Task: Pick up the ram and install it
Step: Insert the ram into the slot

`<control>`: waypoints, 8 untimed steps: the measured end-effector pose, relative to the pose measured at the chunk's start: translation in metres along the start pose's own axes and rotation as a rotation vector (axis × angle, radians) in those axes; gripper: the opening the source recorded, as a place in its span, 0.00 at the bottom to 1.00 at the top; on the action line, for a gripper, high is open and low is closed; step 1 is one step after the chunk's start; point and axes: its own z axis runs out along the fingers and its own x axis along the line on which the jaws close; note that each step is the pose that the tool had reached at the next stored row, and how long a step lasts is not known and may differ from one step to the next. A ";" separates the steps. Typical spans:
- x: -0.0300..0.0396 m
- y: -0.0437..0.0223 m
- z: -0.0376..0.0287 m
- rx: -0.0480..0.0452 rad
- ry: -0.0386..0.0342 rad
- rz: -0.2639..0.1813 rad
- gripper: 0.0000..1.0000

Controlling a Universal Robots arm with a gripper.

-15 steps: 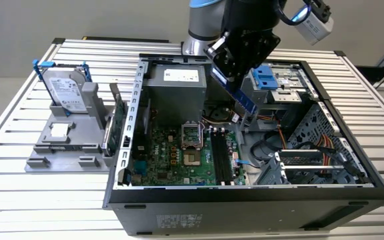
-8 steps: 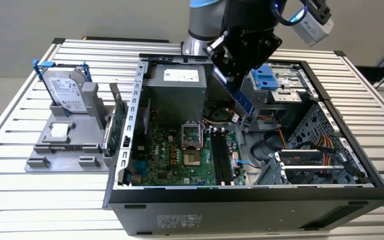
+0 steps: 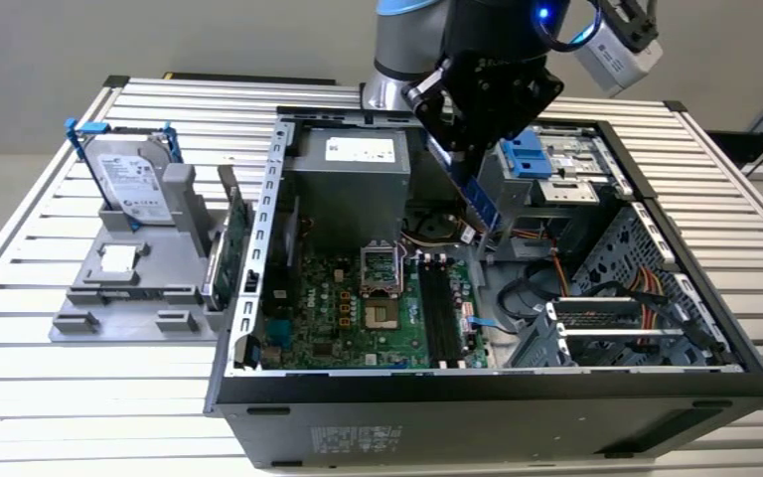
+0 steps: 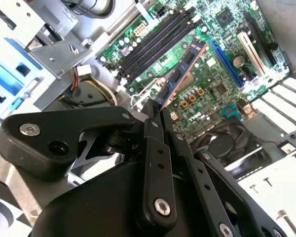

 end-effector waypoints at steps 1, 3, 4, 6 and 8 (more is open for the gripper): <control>0.0000 0.0000 0.0000 0.0002 0.0002 0.011 0.00; -0.0001 0.0000 0.0000 0.0006 0.0005 0.032 0.00; -0.0001 0.0000 0.0000 0.0008 0.0007 0.043 0.00; -0.0001 0.0000 0.0000 0.0012 0.0010 0.063 0.00; -0.0002 -0.0001 0.0000 0.0017 0.0013 0.084 0.00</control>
